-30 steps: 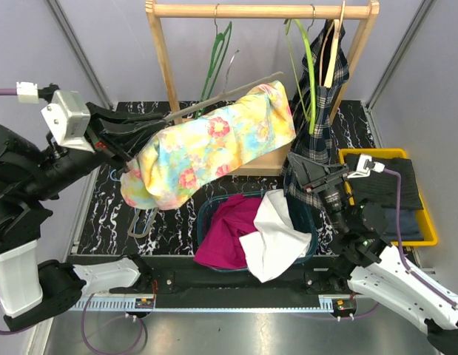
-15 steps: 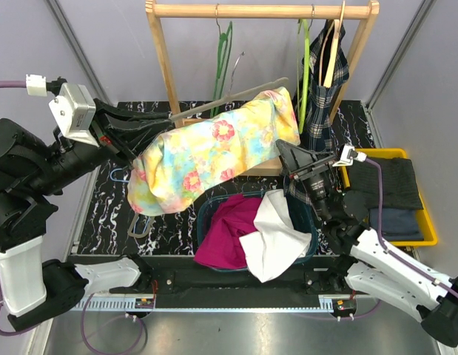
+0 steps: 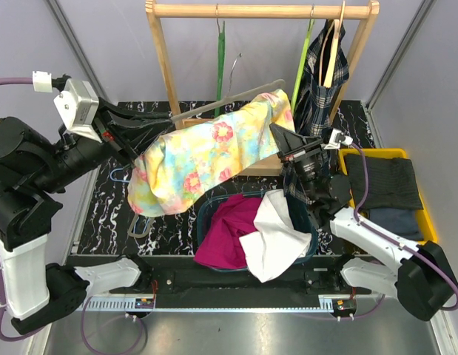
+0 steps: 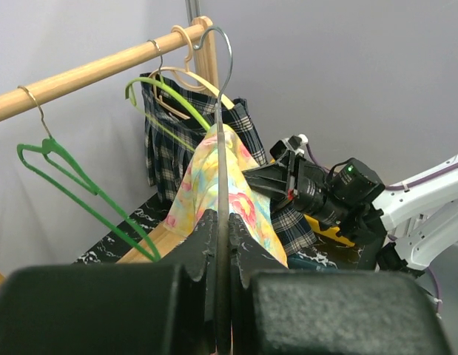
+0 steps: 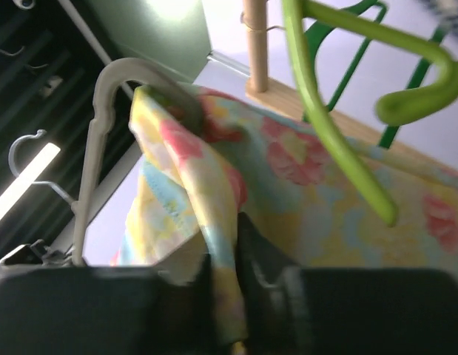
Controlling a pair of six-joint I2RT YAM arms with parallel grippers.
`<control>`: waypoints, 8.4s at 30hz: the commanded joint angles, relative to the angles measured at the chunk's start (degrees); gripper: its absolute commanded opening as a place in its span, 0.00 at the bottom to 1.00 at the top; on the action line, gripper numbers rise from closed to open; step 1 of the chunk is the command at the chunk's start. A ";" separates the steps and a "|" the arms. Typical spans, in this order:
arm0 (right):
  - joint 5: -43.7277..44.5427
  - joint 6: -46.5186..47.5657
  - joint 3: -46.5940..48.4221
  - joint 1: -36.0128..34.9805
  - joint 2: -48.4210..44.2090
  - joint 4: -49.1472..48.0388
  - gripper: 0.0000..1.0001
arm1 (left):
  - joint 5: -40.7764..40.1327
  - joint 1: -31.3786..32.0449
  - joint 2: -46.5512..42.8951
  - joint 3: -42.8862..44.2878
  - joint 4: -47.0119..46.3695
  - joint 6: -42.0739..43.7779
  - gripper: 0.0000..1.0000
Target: Remove the skirt from the hanger
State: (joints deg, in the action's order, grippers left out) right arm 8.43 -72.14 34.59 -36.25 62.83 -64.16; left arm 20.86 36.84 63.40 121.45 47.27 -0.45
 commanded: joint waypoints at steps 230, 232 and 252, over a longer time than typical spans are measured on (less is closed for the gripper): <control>-21.58 61.52 74.38 20.34 -10.96 98.52 0.00 | 7.95 -16.71 -10.50 -24.52 -17.65 2.13 0.98; -25.02 60.02 76.67 20.25 -11.24 102.38 0.00 | 12.68 -16.71 -7.77 -20.84 -18.08 -1.46 0.99; -49.99 42.08 82.93 20.34 -12.99 106.35 0.00 | 34.15 -17.15 0.59 -3.49 -32.14 -27.93 0.99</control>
State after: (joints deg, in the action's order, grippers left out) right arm -39.94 -27.57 117.32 -15.97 49.91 48.18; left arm 51.16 20.14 65.56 118.45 17.85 -24.56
